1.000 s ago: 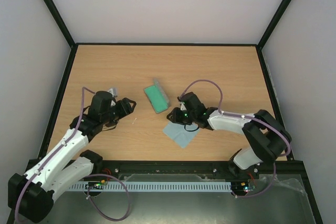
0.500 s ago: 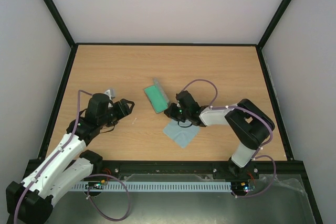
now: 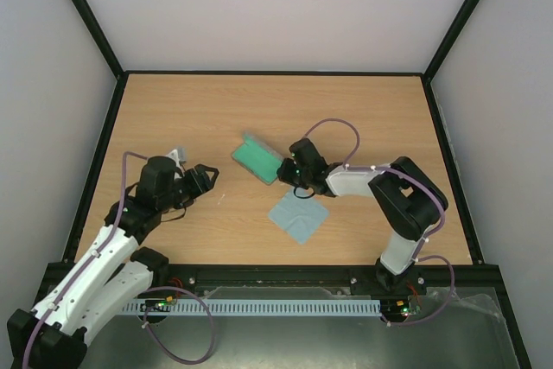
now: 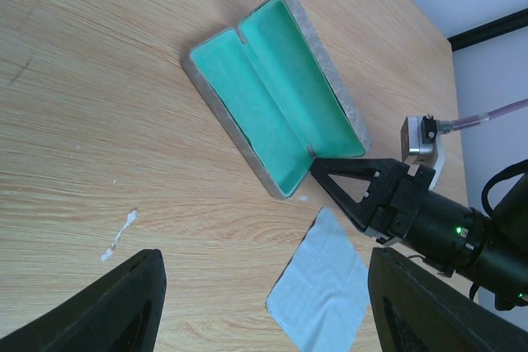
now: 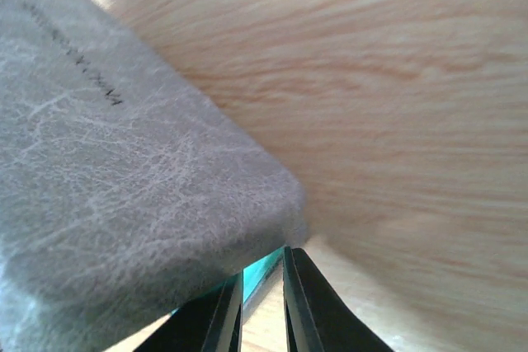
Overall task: Organize the sunglasses
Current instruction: Adjust the sunglasses case at the center of the board, then adjust the glasses cleaning cloth at the center of the board.
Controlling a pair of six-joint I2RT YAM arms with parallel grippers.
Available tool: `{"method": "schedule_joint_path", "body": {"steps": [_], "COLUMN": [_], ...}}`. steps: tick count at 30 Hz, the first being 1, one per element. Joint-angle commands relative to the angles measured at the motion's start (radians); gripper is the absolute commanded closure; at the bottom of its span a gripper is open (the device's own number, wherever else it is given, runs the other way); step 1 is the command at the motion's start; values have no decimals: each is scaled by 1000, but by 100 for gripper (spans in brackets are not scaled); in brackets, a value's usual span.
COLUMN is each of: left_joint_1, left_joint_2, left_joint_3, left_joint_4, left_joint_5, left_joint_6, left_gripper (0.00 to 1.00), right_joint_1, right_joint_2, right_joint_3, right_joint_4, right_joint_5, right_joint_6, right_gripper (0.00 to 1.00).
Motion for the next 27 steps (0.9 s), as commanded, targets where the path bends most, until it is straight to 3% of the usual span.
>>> {"method": "schedule_joint_path", "body": {"steps": [1, 14, 17, 20, 27], "left_joint_1": [7, 8, 8, 7, -44], "left_joint_2": [-18, -35, -40, -39, -28], "left_joint_3": [-12, -5, -3, 1, -52], "left_joint_4": [-25, -46, -53, -57, -23], "left_joint_5": [-4, -7, -4, 10, 42], "left_joint_6": [5, 1, 4, 11, -15], "left_gripper": [30, 30, 25, 20, 16], "right_joint_1": [-26, -90, -89, -89, -82], "right_joint_2": [12, 32, -16, -117, -321], "right_joint_3": [57, 132, 87, 13, -83], "right_joint_4": [-81, -151, -158, -183, -359], "right_joint_5": [88, 97, 78, 71, 101], "right_joint_6": [-73, -155, -158, -161, -243], "right_gripper": [84, 83, 81, 75, 46]}}
